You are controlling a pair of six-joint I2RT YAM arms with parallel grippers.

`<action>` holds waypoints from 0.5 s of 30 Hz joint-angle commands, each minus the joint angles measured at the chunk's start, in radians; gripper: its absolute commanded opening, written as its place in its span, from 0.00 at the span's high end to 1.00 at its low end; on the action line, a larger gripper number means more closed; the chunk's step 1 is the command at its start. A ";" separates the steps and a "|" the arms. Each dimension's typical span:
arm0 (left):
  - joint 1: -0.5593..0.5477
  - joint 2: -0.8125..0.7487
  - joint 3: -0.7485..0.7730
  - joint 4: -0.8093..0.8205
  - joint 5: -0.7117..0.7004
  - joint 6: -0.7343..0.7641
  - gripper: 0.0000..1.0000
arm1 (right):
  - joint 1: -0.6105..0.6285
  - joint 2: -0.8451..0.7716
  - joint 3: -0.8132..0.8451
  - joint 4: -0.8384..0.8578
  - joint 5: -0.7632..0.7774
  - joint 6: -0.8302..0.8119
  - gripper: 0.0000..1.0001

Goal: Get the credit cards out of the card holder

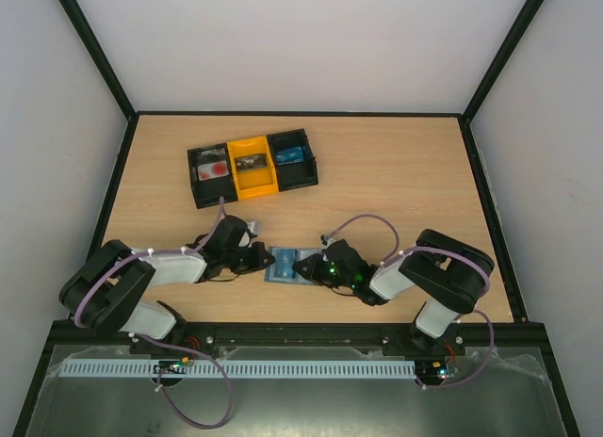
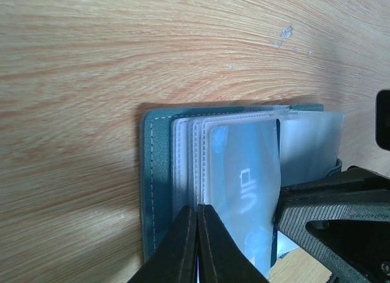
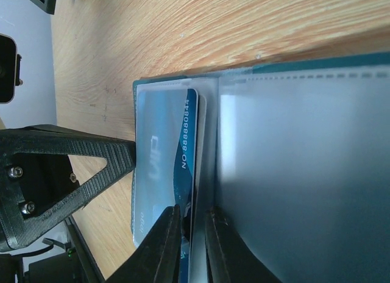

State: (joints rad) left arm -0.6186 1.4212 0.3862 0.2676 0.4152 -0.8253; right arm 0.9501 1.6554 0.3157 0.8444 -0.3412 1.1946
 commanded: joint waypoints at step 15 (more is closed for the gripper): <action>-0.012 0.010 -0.015 -0.125 -0.021 -0.004 0.93 | -0.011 -0.014 -0.010 -0.019 0.036 -0.008 0.98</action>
State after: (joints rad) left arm -0.6182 1.4216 0.3767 0.2882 0.4149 -0.8398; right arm 0.9428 1.6611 0.3153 0.8406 -0.3401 1.1942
